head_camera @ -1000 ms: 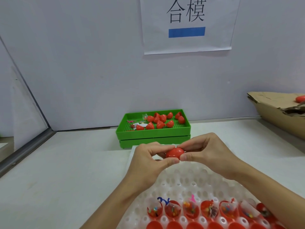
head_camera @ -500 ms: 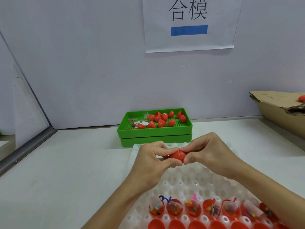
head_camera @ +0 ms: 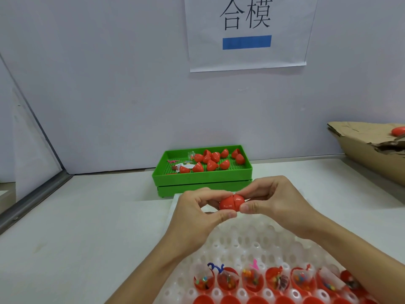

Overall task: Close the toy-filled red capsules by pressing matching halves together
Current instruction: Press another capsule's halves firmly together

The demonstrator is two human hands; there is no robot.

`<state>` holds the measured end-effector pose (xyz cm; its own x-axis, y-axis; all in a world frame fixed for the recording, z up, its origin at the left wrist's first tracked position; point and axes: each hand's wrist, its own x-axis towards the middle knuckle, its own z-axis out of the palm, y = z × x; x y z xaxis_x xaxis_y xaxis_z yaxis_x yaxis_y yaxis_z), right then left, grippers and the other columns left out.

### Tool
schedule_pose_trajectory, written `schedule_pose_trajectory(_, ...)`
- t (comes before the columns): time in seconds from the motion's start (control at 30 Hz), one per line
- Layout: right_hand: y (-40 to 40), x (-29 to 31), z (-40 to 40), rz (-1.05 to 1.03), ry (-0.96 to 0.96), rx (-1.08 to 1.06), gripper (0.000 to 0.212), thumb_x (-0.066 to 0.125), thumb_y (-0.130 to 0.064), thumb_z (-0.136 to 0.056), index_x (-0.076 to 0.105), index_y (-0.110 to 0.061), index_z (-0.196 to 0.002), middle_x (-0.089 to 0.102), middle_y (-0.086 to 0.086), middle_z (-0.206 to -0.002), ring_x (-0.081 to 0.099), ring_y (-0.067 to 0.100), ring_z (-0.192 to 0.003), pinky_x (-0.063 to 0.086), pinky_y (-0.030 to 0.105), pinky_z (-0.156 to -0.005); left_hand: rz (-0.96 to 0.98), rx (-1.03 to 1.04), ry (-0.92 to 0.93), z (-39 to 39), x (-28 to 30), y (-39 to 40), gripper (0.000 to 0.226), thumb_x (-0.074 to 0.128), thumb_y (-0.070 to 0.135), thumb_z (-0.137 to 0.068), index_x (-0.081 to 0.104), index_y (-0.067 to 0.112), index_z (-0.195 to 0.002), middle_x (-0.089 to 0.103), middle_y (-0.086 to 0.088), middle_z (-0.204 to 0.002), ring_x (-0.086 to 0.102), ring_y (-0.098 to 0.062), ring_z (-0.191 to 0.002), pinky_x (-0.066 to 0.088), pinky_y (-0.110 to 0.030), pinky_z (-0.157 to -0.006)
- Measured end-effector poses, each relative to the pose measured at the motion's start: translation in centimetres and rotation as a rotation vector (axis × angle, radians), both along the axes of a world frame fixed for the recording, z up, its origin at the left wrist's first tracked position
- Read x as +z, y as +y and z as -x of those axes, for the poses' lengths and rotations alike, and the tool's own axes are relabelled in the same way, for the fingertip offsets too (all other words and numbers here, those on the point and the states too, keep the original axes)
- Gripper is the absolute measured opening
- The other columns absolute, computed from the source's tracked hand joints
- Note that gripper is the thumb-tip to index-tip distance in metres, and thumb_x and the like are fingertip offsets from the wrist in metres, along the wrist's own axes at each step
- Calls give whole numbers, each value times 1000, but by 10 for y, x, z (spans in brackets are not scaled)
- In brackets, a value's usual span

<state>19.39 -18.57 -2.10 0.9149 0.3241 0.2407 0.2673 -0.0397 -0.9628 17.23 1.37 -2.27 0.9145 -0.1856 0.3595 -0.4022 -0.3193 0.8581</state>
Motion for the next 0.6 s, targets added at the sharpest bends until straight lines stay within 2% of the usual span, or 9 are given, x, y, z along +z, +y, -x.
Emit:
schedule_pose_trajectory(0.2,0,0,1,13,-3,13,22,86,-14,-60,81,-18,-81,79,9,-85,77,23,-82,57,19,-70,-3,-1,-1,-1,-1,0,35,87,17,-70,78,21,-104,73,6,-87,66,-6,-82,56,-20,-71)
schedule_pose_trajectory(0.4,0,-1,1,57,-30,-1,25,87,-17,-59,82,-14,-83,78,8,-82,77,21,-80,57,18,-71,-8,4,-5,-2,-2,0,32,85,25,-66,78,31,-97,73,8,-87,66,-5,-82,51,-15,-74)
schedule_pose_trajectory(0.5,0,-3,0,69,-40,-13,24,87,-16,-59,82,-12,-82,78,8,-81,77,21,-79,57,19,-71,-11,-7,2,-2,-2,-1,35,83,32,-63,78,30,-98,72,11,-85,64,-2,-80,50,-14,-74)
schedule_pose_trajectory(0.6,-1,-3,-1,84,-50,-10,20,86,-10,-63,82,-11,-83,78,8,-81,77,21,-79,57,20,-72,-37,-11,0,-2,-2,-1,34,85,26,-66,78,25,-100,71,11,-83,63,-1,-79,49,-14,-73)
